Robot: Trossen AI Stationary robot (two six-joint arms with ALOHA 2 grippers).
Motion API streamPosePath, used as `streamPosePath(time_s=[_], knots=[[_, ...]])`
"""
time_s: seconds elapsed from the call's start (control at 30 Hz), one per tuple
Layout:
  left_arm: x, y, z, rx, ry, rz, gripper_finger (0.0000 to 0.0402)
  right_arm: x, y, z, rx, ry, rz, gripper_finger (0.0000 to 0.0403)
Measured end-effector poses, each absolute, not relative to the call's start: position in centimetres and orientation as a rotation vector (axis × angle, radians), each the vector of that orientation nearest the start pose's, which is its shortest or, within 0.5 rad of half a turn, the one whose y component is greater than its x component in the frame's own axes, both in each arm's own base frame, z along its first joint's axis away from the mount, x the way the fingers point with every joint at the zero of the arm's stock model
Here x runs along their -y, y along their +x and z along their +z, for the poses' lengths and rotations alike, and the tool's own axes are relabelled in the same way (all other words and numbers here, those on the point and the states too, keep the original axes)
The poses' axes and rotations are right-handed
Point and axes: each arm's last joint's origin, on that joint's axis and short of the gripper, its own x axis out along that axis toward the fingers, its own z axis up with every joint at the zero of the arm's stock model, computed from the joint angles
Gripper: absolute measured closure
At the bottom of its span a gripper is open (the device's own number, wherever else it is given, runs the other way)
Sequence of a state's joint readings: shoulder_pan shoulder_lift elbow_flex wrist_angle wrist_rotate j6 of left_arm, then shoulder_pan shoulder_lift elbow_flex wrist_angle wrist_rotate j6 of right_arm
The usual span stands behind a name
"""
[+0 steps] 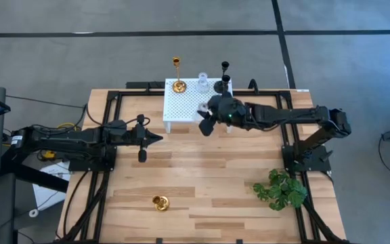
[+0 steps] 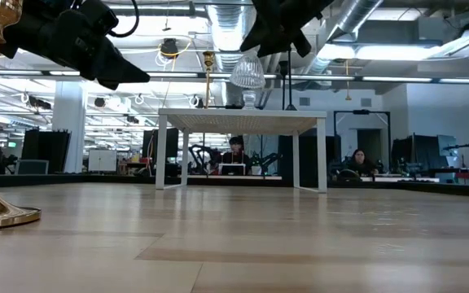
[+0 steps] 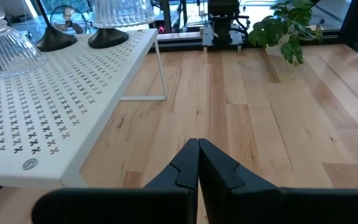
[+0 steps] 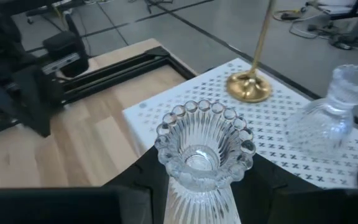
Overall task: Pick & Place candle stick holders
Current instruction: Put the transparent candle holder on the shelf aligned with the other transparent candle holder
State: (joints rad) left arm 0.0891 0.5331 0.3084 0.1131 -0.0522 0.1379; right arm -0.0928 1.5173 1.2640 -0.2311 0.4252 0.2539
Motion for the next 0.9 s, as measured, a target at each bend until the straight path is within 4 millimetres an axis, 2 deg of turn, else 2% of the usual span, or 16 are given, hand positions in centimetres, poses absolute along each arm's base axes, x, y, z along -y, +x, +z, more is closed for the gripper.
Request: streamPosePath(time_s=[0.57,0.9], knots=[[-1.4,14.0,23.1,-0.121,0.136,0.141,0.0394,5.8,33.9,32.5,-0.357,0.182,-0.6,0.0281],[-1.4,14.0,23.1,-0.121,0.136,0.14,0.0394,6.7,35.4,30.5,-0.385,0.188,-0.62,0.0281]])
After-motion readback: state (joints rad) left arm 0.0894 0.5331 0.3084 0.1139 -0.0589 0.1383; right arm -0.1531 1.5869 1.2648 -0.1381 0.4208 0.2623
